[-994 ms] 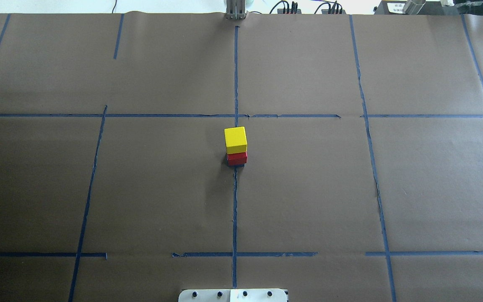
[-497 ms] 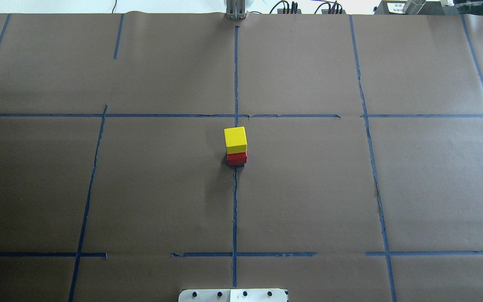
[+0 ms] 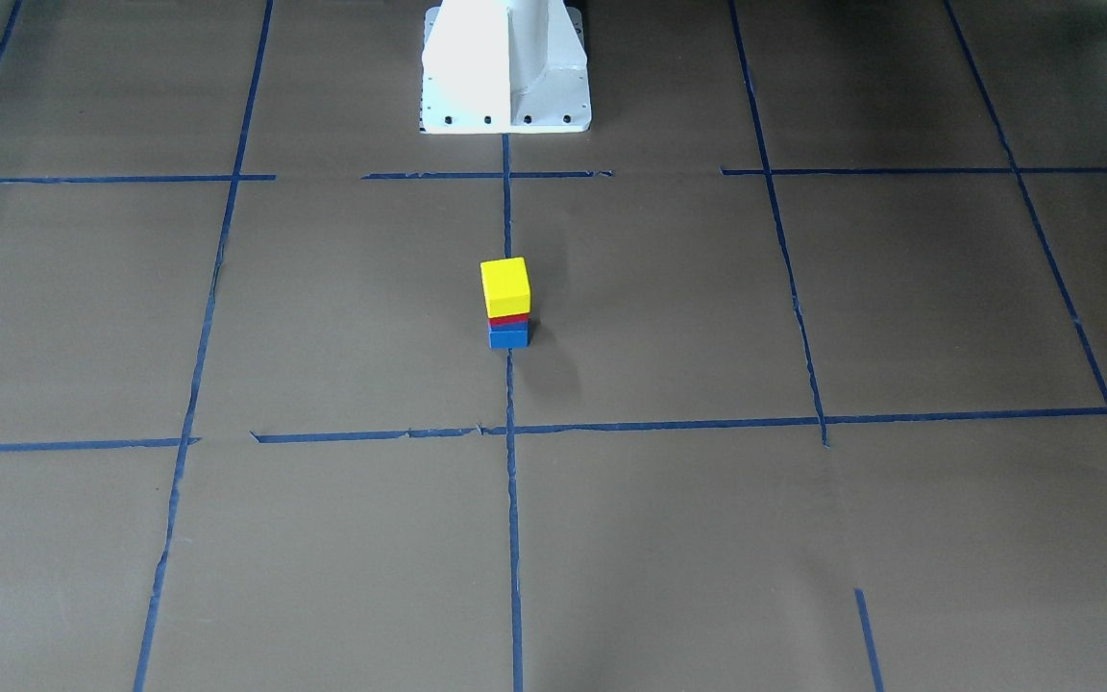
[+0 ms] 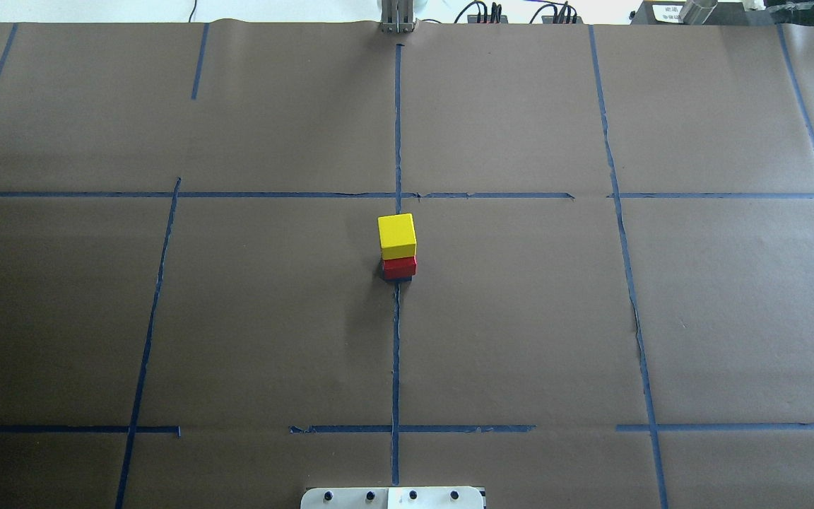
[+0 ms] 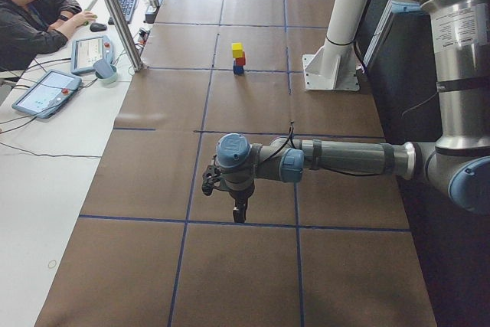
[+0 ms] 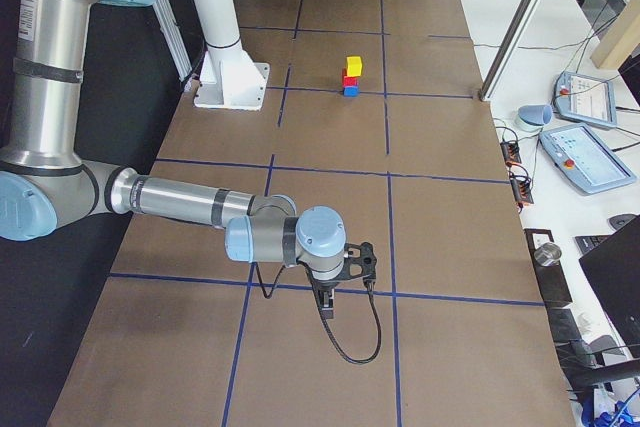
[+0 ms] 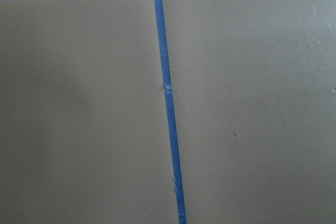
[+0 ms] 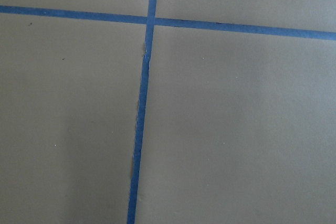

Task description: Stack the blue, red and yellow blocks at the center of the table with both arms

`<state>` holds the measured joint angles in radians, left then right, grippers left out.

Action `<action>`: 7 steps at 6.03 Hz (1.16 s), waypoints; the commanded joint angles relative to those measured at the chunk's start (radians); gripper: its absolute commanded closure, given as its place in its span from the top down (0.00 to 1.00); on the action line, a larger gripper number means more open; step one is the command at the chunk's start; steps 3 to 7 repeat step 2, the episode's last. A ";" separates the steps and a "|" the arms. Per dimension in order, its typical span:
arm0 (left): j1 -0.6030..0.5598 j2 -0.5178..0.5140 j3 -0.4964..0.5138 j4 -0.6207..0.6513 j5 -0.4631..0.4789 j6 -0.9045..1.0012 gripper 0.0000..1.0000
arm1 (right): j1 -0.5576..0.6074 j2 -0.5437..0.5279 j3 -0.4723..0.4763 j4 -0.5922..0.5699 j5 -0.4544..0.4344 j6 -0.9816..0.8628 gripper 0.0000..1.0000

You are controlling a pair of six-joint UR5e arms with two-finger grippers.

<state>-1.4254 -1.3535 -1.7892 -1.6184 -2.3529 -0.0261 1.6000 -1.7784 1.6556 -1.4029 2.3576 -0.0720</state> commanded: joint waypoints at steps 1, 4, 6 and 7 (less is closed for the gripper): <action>0.000 0.002 0.002 0.000 0.000 0.000 1.00 | 0.000 -0.003 0.001 0.001 0.000 0.000 1.00; 0.000 0.000 0.008 0.000 0.000 0.000 1.00 | -0.002 -0.003 -0.004 -0.001 -0.001 0.000 1.00; 0.000 0.000 0.008 0.000 0.000 0.000 1.00 | -0.002 -0.003 -0.004 -0.001 -0.001 0.000 1.00; 0.000 0.000 0.008 0.000 0.000 0.000 1.00 | -0.002 -0.003 -0.004 -0.001 -0.001 0.000 1.00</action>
